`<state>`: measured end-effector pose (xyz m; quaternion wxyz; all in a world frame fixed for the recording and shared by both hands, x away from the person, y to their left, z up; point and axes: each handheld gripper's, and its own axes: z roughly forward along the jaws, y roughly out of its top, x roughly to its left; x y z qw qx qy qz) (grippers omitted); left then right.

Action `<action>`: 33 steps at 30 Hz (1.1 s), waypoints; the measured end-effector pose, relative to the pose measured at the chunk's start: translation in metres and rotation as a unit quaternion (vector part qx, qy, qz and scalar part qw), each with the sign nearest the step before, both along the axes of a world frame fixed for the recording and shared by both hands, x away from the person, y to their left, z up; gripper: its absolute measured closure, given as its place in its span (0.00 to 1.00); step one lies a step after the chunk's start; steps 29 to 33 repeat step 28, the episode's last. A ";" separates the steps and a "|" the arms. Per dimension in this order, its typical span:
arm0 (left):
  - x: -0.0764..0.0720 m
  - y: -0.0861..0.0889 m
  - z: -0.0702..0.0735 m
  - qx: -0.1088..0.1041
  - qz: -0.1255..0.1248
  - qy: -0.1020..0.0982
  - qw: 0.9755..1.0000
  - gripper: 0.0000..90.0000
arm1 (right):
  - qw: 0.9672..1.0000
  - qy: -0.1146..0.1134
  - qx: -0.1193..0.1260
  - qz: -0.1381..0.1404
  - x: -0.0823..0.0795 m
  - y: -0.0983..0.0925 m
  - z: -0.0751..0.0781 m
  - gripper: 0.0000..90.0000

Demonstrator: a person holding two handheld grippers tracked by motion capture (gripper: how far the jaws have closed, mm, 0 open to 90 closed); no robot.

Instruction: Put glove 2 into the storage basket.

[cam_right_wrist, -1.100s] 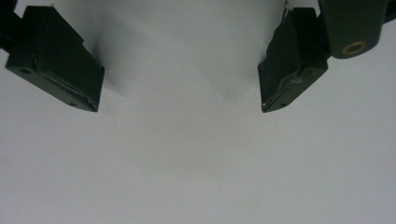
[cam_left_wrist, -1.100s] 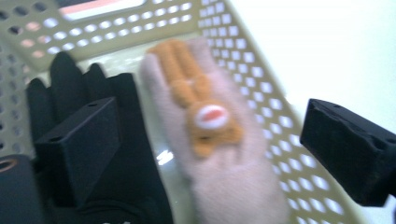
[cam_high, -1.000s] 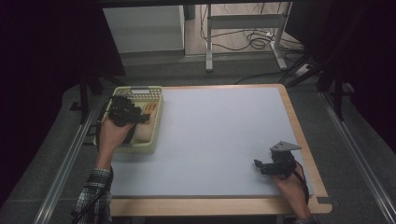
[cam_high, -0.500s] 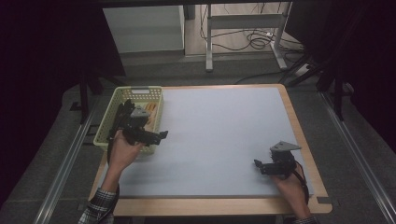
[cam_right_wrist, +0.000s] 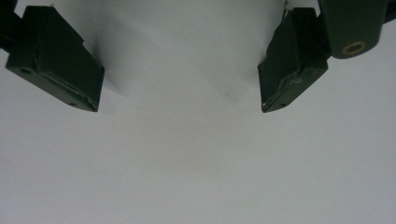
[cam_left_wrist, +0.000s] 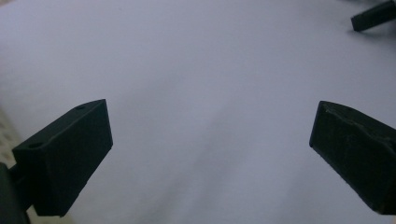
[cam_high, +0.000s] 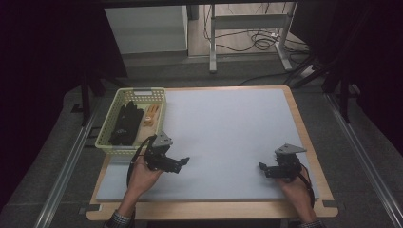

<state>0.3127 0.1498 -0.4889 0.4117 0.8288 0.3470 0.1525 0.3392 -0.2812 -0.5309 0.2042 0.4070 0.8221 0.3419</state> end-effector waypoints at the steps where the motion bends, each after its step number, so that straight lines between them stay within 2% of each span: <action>1: -0.001 -0.001 -0.003 -0.002 -0.002 0.001 1.000 0.00 | 1.000 0.000 0.000 0.000 0.000 0.000 0.000 0.15; 4: -0.006 -0.005 -0.014 -0.003 -0.006 0.005 1.000 0.00 | 1.000 0.000 0.000 0.000 0.000 0.000 0.000 0.15; 10: -0.012 -0.010 -0.035 0.010 -0.010 0.014 1.000 0.00 | 1.000 0.000 0.000 0.000 0.000 0.000 0.000 0.15; 13: -0.012 -0.012 -0.044 0.027 -0.009 0.018 0.999 0.00 | 1.000 0.000 0.000 0.000 0.000 0.000 0.000 0.15; 16: -0.012 -0.015 -0.052 0.034 -0.012 0.029 0.999 0.00 | 1.000 0.000 0.000 0.000 0.000 0.000 0.000 0.15; 19: -0.012 -0.021 -0.060 0.060 -0.014 0.039 0.997 0.00 | 1.000 0.000 0.000 0.000 0.000 0.000 0.000 0.15; 23: -0.009 -0.020 -0.060 0.051 -0.011 0.052 0.997 0.00 | 1.000 0.000 0.000 0.000 0.000 0.000 0.000 0.15; 33: -0.009 -0.020 -0.060 0.053 -0.011 0.052 0.997 0.00 | 1.000 0.000 0.000 0.000 0.000 0.000 0.000 0.15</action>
